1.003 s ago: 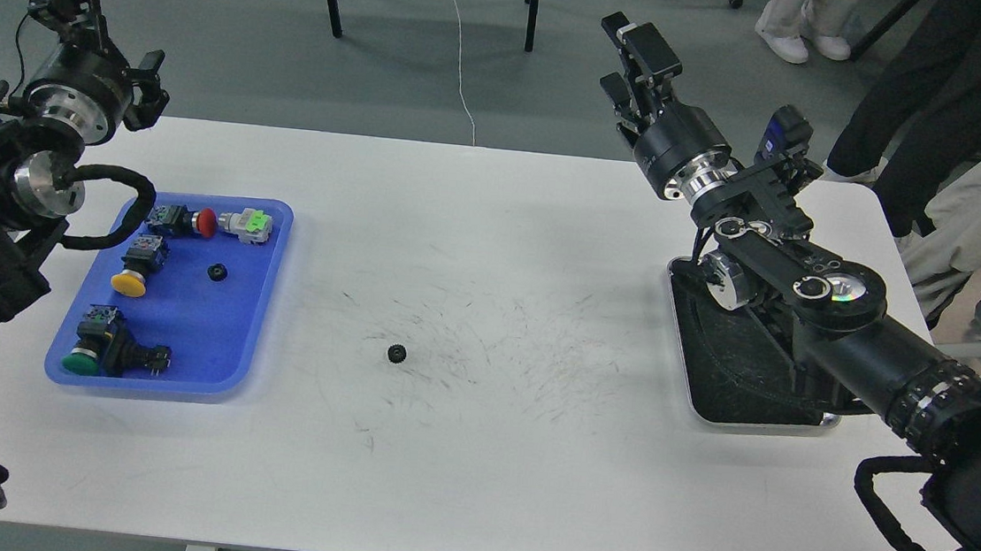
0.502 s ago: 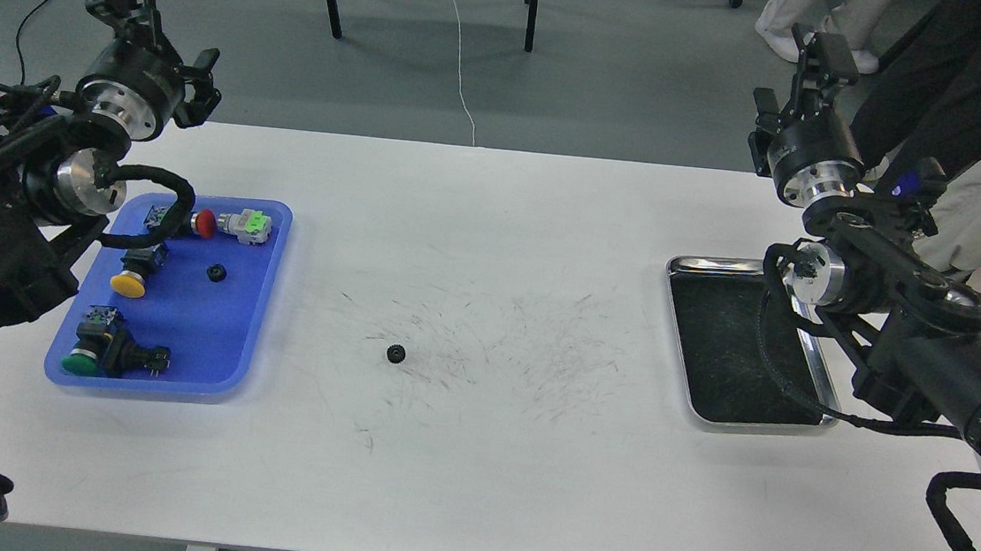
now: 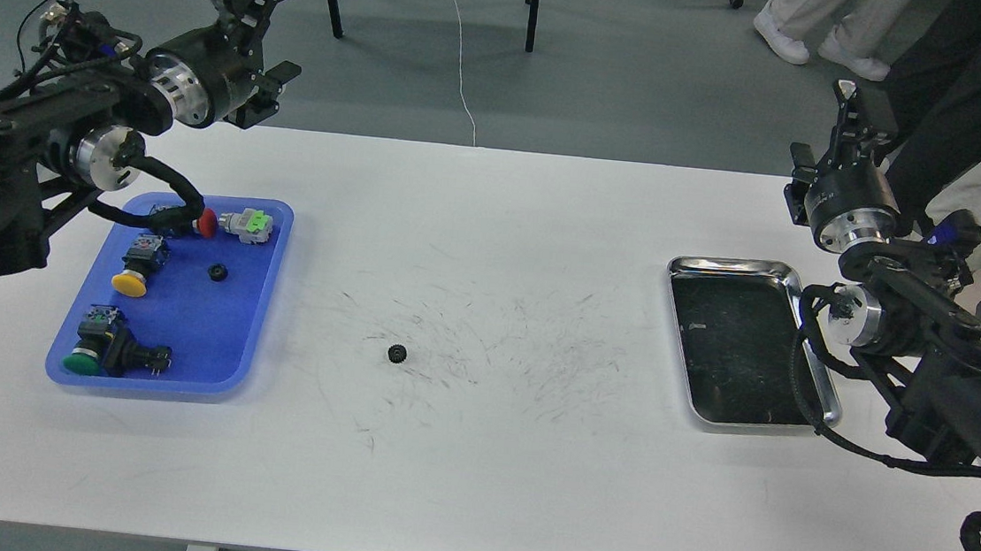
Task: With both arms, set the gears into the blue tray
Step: 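Swing the left gripper over the blue tray toward the black gear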
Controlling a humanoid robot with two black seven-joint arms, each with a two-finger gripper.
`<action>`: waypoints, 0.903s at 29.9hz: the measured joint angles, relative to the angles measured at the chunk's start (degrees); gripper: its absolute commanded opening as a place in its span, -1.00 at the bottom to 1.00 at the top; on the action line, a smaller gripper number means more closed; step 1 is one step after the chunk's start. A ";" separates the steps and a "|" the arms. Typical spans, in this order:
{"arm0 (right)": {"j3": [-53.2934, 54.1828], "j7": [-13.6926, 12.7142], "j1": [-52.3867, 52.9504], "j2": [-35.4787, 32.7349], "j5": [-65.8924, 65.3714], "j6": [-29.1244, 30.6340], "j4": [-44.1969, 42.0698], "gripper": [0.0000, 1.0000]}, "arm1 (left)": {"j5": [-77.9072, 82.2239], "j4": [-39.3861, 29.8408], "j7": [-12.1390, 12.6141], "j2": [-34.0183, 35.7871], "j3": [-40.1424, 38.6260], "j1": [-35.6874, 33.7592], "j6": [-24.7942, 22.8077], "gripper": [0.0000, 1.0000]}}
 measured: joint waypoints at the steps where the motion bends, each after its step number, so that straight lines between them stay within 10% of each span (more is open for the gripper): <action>1: 0.01 0.00 -0.08 -0.04 0.00 0.00 0.00 0.88 | 1.25 -1.27 0.00 1.13 1.85 -1.62 -0.12 0.95; 10: 0.11 0.02 -0.76 -1.57 0.00 0.00 1.20 0.88 | 2.05 -4.67 -0.23 6.35 4.75 -7.77 0.85 0.90; 20: 0.10 0.02 -1.46 -1.84 0.00 -0.01 1.59 0.88 | -4.02 -15.49 0.17 10.79 -13.24 2.22 27.40 0.89; 27: 0.09 0.02 -2.26 -1.91 0.00 -0.06 1.53 0.88 | -9.71 -20.88 0.18 13.94 -23.72 12.99 36.12 0.90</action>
